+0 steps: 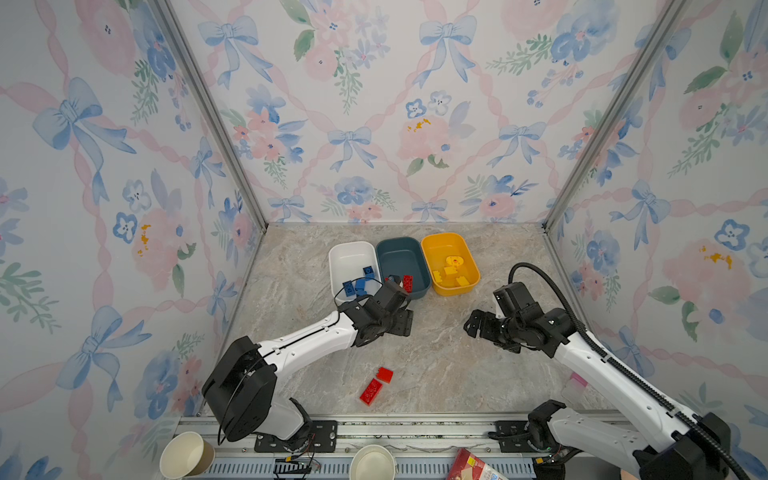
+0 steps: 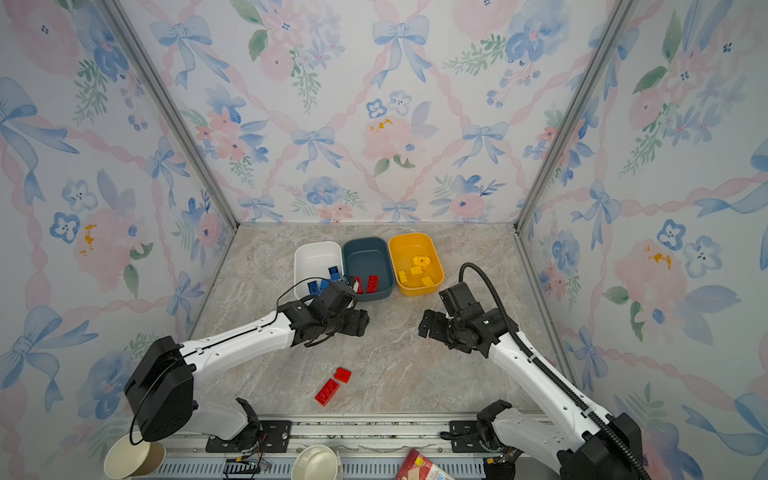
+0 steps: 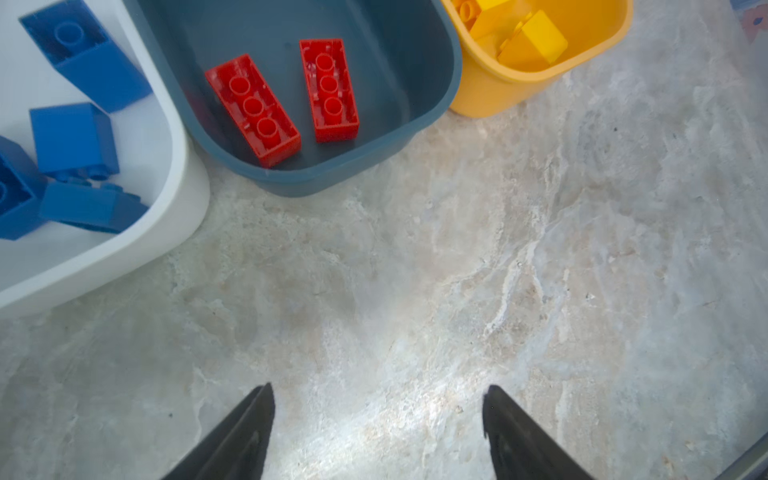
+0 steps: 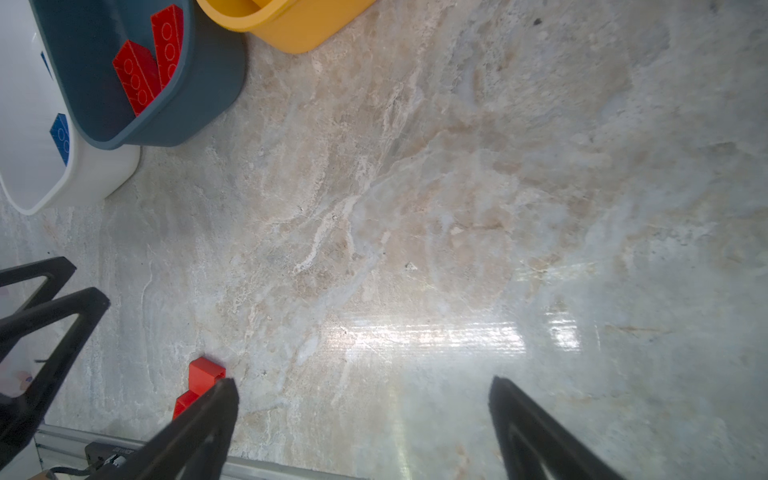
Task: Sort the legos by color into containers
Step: 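Withdraw the left gripper toward the two red bricks, then lower the left gripper onto a red brick and close it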
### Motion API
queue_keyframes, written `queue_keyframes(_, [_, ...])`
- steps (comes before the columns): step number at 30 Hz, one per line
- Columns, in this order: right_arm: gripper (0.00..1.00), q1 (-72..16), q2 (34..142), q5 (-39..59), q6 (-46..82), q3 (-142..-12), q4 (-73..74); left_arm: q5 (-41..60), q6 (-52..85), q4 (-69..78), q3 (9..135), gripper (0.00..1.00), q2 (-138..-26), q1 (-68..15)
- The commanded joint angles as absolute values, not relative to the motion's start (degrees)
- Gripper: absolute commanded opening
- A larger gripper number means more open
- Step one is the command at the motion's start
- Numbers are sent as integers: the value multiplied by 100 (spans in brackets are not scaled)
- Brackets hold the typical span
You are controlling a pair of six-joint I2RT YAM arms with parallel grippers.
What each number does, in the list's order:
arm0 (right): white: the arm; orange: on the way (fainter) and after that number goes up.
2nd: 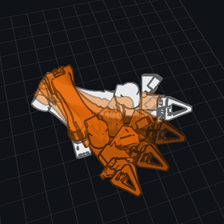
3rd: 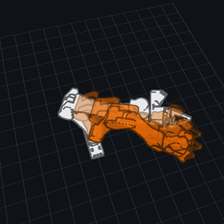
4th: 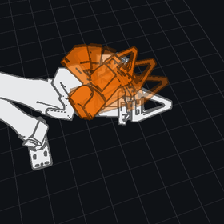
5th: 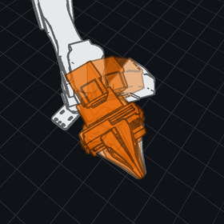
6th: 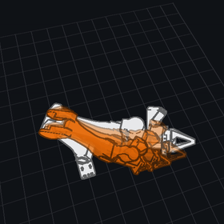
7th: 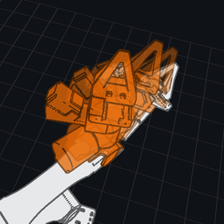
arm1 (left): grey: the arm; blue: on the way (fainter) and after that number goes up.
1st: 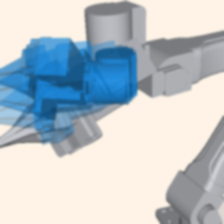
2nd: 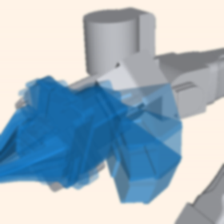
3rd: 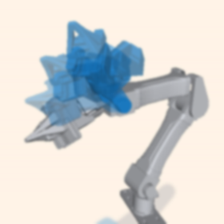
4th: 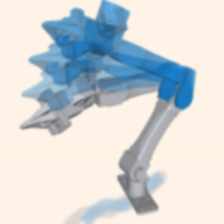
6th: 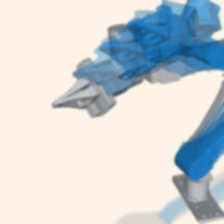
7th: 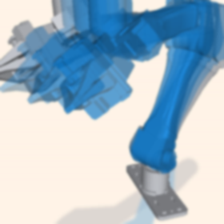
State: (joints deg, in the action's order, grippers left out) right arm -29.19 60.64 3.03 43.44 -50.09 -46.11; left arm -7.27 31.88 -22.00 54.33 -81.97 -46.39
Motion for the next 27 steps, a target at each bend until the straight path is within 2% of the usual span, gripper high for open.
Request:
queue_keyframes(1, [97, -3006, 6095, 292, 4394, -5009, -4678, -632, 3360, -2671, 5193, 81, -8001, -4734])
queue_keyframes(11, [97, -3103, 6132, 282, 4431, -4987, -4605, -570, 3616, -3221, 4787, 78, -7790, -5077])
queue_keyframes(27, [97, -3204, 6008, 235, 4518, -4894, -4587, -386, 4127, -3576, 4494, 71, -8093, -5739])
